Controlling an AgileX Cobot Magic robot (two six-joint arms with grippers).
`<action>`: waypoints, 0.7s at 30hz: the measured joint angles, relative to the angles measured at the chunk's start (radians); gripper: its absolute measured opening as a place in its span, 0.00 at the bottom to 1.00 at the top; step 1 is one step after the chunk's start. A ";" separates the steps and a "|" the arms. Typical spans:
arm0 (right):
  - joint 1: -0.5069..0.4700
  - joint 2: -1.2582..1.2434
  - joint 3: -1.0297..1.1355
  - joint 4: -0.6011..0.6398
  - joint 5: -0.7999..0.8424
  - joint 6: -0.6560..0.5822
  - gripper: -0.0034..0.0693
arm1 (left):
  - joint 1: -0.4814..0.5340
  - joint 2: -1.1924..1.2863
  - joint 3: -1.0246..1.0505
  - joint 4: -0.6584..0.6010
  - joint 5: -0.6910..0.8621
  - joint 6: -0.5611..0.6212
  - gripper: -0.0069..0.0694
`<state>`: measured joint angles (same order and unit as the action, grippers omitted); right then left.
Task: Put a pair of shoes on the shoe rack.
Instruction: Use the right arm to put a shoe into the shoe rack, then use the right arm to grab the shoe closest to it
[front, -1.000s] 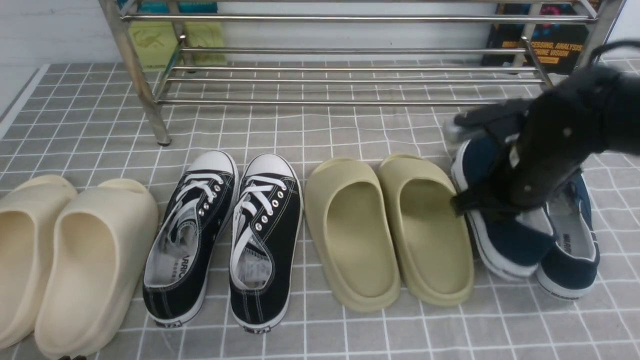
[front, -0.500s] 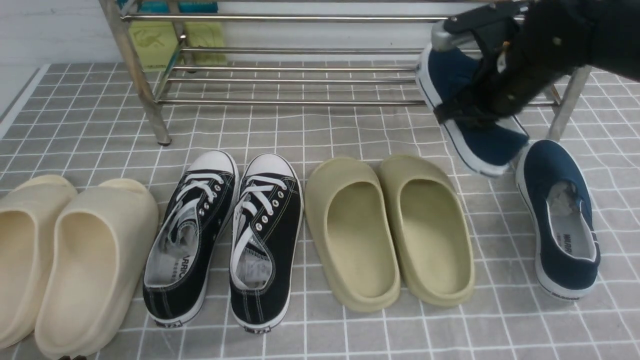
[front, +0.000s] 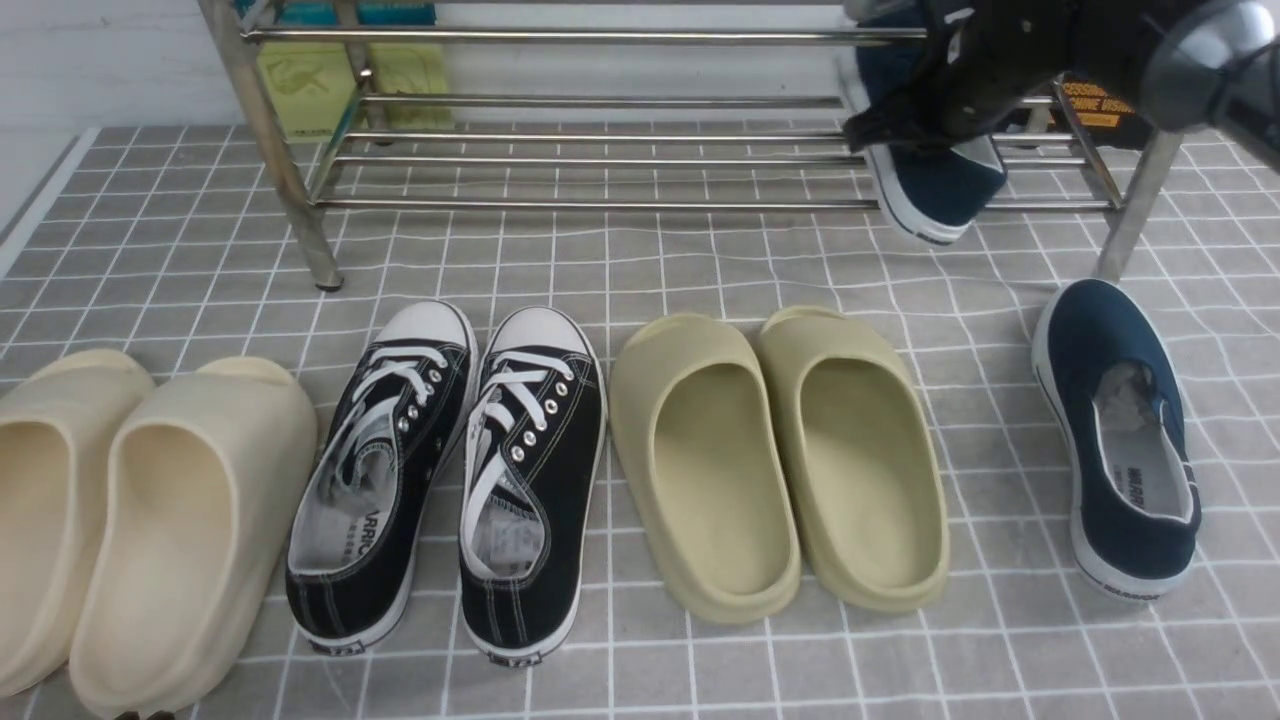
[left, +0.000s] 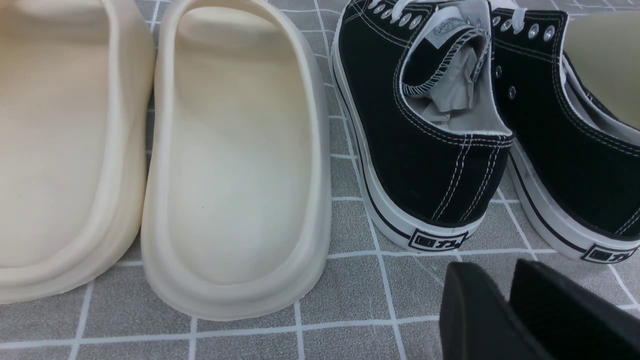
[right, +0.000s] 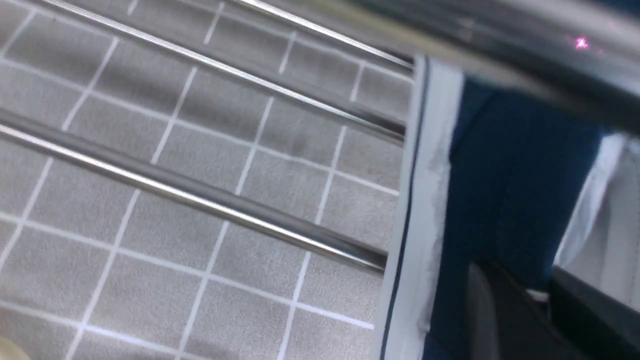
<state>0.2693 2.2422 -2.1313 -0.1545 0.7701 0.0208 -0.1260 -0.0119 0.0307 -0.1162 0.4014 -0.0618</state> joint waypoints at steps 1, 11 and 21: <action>0.002 0.009 -0.009 0.009 0.005 -0.015 0.14 | 0.000 0.000 0.000 0.000 0.000 0.000 0.27; 0.002 -0.008 -0.019 0.087 0.035 -0.021 0.51 | 0.000 0.000 0.000 0.000 0.000 0.001 0.28; 0.001 -0.324 -0.049 0.079 0.332 -0.026 0.89 | 0.000 0.000 0.000 0.000 0.000 0.001 0.28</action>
<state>0.2703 1.9184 -2.1799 -0.0758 1.1022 -0.0053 -0.1260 -0.0119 0.0307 -0.1162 0.4014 -0.0609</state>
